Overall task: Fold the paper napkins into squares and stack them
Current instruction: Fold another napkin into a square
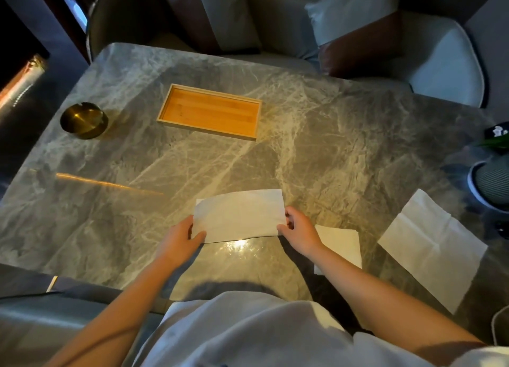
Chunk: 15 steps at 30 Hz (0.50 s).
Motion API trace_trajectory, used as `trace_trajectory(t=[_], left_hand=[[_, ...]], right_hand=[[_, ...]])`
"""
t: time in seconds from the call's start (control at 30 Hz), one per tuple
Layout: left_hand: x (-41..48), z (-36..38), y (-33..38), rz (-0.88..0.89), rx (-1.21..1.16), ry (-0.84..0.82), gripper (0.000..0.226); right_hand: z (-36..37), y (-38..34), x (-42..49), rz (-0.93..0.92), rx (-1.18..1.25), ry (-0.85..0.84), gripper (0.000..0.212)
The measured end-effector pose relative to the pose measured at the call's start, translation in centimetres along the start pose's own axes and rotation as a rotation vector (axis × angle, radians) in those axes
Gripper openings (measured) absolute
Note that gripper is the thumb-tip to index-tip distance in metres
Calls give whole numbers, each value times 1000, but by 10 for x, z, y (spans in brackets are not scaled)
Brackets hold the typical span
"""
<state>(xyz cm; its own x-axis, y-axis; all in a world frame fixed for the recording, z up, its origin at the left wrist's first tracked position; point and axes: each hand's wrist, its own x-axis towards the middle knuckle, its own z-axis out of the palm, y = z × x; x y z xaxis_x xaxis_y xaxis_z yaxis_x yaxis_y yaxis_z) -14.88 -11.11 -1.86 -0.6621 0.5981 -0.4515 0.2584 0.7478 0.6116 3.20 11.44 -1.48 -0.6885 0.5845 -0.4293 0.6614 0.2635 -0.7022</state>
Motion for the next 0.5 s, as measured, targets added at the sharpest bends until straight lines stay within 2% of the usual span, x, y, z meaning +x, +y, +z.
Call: trace_trajectory(t=[0.07, 0.13, 0.2, 0.27, 0.4, 0.5], left_hand=[[1, -1, 0, -16, 21, 21, 6], [2, -1, -1, -24, 33, 48, 13], [1, 0, -1, -19, 50, 67, 18], [1, -2, -1, -26, 71, 83, 7], [-2, 1, 0, -25, 107, 143, 33], [-8, 6, -1, 30, 148, 260, 41]], right_hand=[[0, -1, 1, 6, -26, 12, 19], [0, -1, 2, 20, -52, 18, 22], [1, -2, 3, 34, -85, 29, 32], [3, -2, 2, 36, -113, 56, 46], [9, -2, -4, 5, -109, 118, 63], [8, -4, -10, -77, -153, 265, 65]])
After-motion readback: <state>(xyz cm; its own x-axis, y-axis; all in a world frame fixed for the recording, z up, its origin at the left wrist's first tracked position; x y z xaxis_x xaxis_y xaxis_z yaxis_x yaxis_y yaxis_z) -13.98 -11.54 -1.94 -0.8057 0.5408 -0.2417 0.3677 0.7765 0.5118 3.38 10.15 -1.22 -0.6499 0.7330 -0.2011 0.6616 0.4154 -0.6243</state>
